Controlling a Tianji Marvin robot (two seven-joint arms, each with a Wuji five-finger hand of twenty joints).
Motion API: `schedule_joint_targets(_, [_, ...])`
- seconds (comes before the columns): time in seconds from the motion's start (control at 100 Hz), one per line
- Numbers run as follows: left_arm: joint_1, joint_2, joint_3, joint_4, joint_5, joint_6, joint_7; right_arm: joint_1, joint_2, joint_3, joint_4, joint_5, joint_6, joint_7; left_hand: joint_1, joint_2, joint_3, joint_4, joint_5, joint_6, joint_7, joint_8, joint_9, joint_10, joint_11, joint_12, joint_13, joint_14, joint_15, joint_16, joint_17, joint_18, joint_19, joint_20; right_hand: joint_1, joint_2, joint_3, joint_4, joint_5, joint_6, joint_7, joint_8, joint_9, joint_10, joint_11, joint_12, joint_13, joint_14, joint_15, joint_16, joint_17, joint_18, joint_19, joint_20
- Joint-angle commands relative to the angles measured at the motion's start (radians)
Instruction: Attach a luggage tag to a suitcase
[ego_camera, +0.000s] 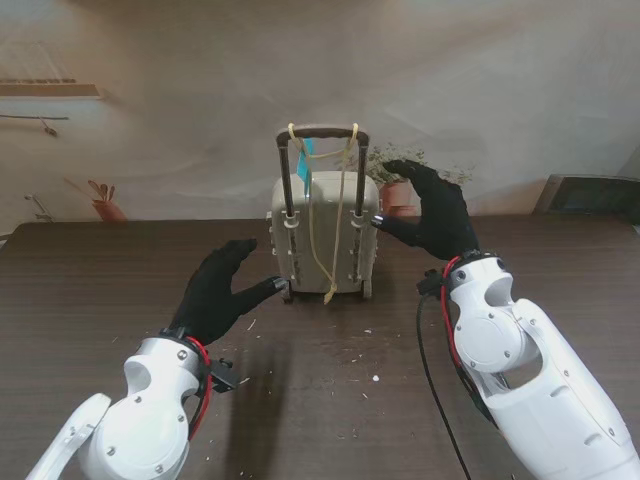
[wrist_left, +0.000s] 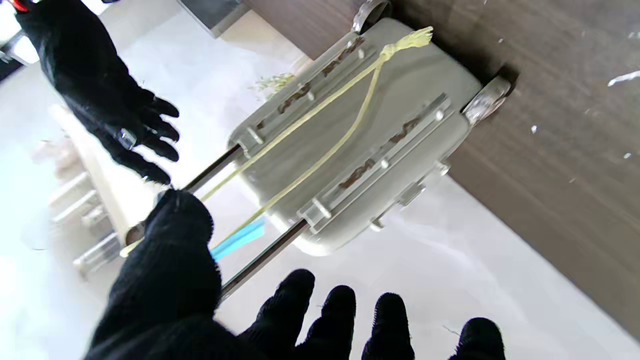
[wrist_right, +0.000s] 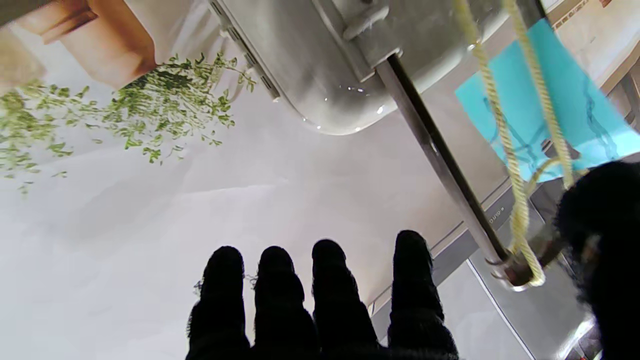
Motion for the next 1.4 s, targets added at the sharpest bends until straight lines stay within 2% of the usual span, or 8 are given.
schedule_joint_targets(0.0, [0.036,0.022,-0.029,-0.032,-0.005,-0.008,-0.021,-0.057,0.021,0.015,-0.032,-0.010,0.000,0.020,-0.030,-0.024,-0.001,0.014,0.030,-0.062,0.014,0.010,0.027,-0.026,-0.017,-0.038,0.032,-0.037,0.007,-0.068,-0.001,-0.010,-0.016,-0.036,-0.024,-0.024,-0.022,-0.014,0.033,0.016,-0.006,-0.019,0.032,0.025,-0.034,-0.010,0.023,0.009,-0.012,-0.005,0.010,-0.010,0.011,-0.014])
schedule_joint_targets(0.29, [0.140,0.058,-0.219,0.014,-0.056,-0.379,-0.176,-0.257,0.041,0.085,-0.191,-0.079,-0.011,0.068,-0.043,-0.003,0.002,0.006,0.073,-0.125,0.053,-0.003,0.110,-0.055,-0.019,-0.097,0.059,-0.102,0.015,-0.270,0.002,-0.037,-0.044,-0.137,0.004,-0.013,-0.061,-0.012,0.143,0.033,-0.040,-0.010,0.124,0.043,-0.031,0.006,0.089,0.023,-0.007,-0.002,0.055,0.005,0.030,-0.023])
schedule_joint_targets(0.4, [0.138,0.067,-0.243,0.070,-0.095,-0.465,-0.213,-0.315,0.044,0.087,-0.223,-0.104,-0.015,0.067,-0.048,0.015,-0.004,0.002,0.061,-0.148,0.054,-0.006,0.098,-0.071,-0.024,-0.112,0.054,-0.135,-0.023,-0.321,-0.003,-0.046,-0.064,-0.172,0.015,-0.012,-0.064,-0.010,0.181,0.043,-0.031,-0.001,0.144,0.044,-0.026,0.009,0.106,0.022,-0.001,0.001,0.071,0.008,0.036,-0.023])
schedule_joint_targets(0.44, [0.139,0.067,-0.243,0.081,-0.102,-0.471,-0.213,-0.335,0.046,0.086,-0.230,-0.124,-0.018,0.064,-0.051,0.021,-0.009,0.001,0.058,-0.151,0.057,-0.006,0.098,-0.073,-0.021,-0.116,0.052,-0.140,-0.034,-0.333,0.004,-0.045,-0.080,-0.205,0.017,-0.009,-0.067,-0.010,0.191,0.043,-0.030,0.001,0.156,0.045,-0.023,0.011,0.116,0.025,0.003,0.002,0.080,0.011,0.040,-0.022])
schedule_joint_targets(0.57, [0.152,0.066,-0.249,0.113,-0.087,-0.506,-0.202,-0.392,0.049,0.082,-0.238,-0.178,-0.029,0.038,-0.065,0.034,-0.016,0.000,0.056,-0.161,0.059,-0.006,0.094,-0.082,-0.021,-0.119,0.051,-0.151,-0.036,-0.333,0.003,-0.043,-0.082,-0.215,0.042,0.025,-0.122,0.003,0.237,0.043,-0.033,0.016,0.197,0.042,-0.021,0.018,0.144,0.024,0.014,0.004,0.096,0.014,0.042,-0.023])
schedule_joint_targets(0.77, [0.191,0.054,-0.240,0.147,-0.043,-0.549,-0.117,-0.459,0.047,0.068,-0.232,-0.199,-0.022,-0.006,-0.069,0.039,-0.017,0.003,0.063,-0.164,0.066,-0.004,0.101,-0.080,-0.010,-0.119,0.055,-0.145,-0.024,-0.325,0.003,-0.034,-0.083,-0.229,0.084,0.088,-0.324,0.045,0.278,0.036,-0.039,0.035,0.225,0.040,-0.019,0.023,0.161,0.024,0.020,0.005,0.109,0.012,0.041,-0.024])
schedule_joint_targets(0.95, [0.223,0.042,-0.217,0.159,0.017,-0.550,-0.030,-0.481,0.040,0.049,-0.197,-0.191,-0.017,-0.053,-0.067,0.042,-0.016,0.006,0.072,-0.165,0.072,-0.002,0.108,-0.077,0.002,-0.118,0.059,-0.137,-0.010,-0.317,0.003,-0.027,-0.080,-0.234,0.086,0.088,-0.326,0.074,0.295,0.032,-0.036,0.039,0.238,0.039,-0.016,0.024,0.169,0.021,0.022,0.005,0.116,0.010,0.042,-0.024])
schedule_joint_targets(1.39, [0.200,0.050,-0.170,0.185,0.001,-0.485,-0.074,-0.485,0.034,0.038,-0.173,-0.171,-0.013,-0.079,-0.061,0.047,-0.014,0.010,0.069,-0.167,0.075,-0.001,0.088,-0.078,0.015,-0.120,0.054,-0.134,-0.010,-0.317,0.000,-0.019,-0.079,-0.244,0.106,0.102,-0.302,0.073,0.306,0.021,-0.036,0.043,0.237,0.035,-0.017,0.024,0.166,0.019,0.020,0.004,0.111,0.004,0.033,-0.028])
